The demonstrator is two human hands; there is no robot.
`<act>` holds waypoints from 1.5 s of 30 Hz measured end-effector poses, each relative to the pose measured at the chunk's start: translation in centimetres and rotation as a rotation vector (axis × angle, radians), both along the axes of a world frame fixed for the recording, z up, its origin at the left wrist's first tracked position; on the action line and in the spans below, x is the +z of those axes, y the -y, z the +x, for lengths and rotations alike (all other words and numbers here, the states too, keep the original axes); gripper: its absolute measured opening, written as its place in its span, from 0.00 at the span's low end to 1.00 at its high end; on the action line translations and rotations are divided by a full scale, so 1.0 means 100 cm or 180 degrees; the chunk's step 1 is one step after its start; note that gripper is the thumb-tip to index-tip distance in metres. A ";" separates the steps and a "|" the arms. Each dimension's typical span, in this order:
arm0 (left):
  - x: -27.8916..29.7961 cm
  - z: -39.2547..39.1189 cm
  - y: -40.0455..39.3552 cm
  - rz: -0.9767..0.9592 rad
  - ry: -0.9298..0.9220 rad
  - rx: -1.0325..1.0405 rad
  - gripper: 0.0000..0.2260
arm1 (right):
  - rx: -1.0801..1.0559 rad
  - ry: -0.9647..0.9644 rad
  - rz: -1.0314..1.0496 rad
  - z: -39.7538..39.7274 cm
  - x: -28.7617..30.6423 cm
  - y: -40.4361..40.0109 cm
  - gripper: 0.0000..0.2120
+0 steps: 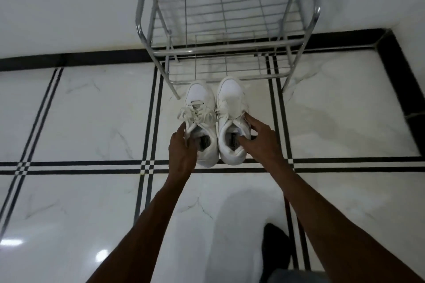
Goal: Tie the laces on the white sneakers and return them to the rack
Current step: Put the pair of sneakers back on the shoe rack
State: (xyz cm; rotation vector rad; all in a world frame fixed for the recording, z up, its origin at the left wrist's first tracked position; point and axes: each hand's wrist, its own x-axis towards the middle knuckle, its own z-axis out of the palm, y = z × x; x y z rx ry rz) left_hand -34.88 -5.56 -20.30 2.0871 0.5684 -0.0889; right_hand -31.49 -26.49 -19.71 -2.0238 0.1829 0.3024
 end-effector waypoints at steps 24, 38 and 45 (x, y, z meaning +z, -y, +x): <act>0.217 0.234 0.010 0.0023 -0.0222 -0.0104 0.23 | 0.0291 -0.0122 -0.0033 0.237 0.215 0.014 0.33; 0.151 0.346 -0.018 -0.0099 -0.0631 -0.0332 0.25 | 0.0204 -0.0420 -0.0256 0.335 0.146 -0.012 0.32; 0.147 0.346 -0.025 0.0071 -0.0575 -0.0478 0.25 | 0.0299 -0.0539 -0.0353 0.333 0.132 -0.009 0.34</act>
